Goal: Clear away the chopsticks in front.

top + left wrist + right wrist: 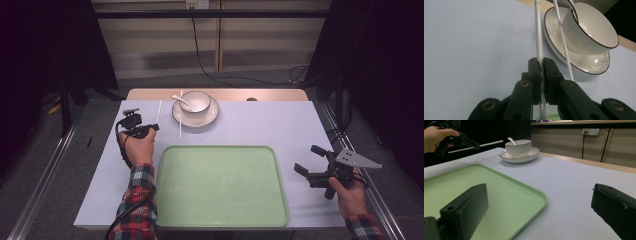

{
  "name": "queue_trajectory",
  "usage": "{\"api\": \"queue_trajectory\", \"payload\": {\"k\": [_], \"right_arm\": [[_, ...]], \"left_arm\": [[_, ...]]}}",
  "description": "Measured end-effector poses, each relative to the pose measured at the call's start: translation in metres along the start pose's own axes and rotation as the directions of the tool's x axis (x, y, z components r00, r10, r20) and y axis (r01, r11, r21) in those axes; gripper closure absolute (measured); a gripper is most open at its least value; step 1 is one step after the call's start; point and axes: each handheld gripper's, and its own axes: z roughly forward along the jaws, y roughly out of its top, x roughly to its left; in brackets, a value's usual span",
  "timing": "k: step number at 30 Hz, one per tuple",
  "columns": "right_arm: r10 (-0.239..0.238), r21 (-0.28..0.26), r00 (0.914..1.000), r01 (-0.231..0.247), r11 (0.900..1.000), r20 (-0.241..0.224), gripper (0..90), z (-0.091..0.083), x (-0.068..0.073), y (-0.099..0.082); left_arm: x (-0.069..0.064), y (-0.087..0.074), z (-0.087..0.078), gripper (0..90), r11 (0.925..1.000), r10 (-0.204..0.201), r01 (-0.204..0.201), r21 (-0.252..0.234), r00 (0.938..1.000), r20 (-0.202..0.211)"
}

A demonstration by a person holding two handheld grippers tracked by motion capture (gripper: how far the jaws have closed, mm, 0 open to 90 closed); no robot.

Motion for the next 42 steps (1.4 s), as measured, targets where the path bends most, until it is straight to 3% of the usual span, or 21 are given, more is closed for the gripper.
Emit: {"api": "queue_trajectory", "payload": {"k": [12,15,27,33,40,42], "right_arm": [[-0.003,-0.001,1.0000,0.003,1.0000,-0.005,0.4,0.000,0.000,0.000],[-0.006,-0.003,1.0000,0.006,1.0000,-0.003,0.4,0.000,0.000,0.000],[-0.004,-0.004,1.0000,0.004,1.0000,-0.002,0.4,0.000,0.000,0.000],[0.000,-0.003,1.0000,0.000,1.0000,-0.004,0.3,0.001,0.001,0.000],[-0.001,-0.001,1.0000,0.001,1.0000,-0.001,0.3,0.000,0.002,0.000],[-0.002,0.004,1.0000,0.002,1.0000,-0.004,0.3,0.000,0.002,0.000]], "left_arm": [[0.000,-0.020,-0.016,85.6,0.9999,-0.006,0.006,-0.012,1.0000,0.003],[-0.001,-0.028,-0.024,85.6,0.9998,0.013,-0.013,-0.013,0.9999,-0.002],[-0.013,-0.046,-0.043,85.6,0.9988,0.020,-0.021,-0.043,0.9997,-0.011],[-0.014,-0.054,-0.050,85.6,0.9985,0.006,-0.007,-0.054,1.0000,-0.003],[-0.017,-0.070,-0.056,85.5,0.9985,0.001,-0.003,-0.055,0.9997,-0.025],[-0.019,-0.075,-0.059,85.5,0.9985,-0.013,0.012,-0.054,0.9998,-0.012]]}}
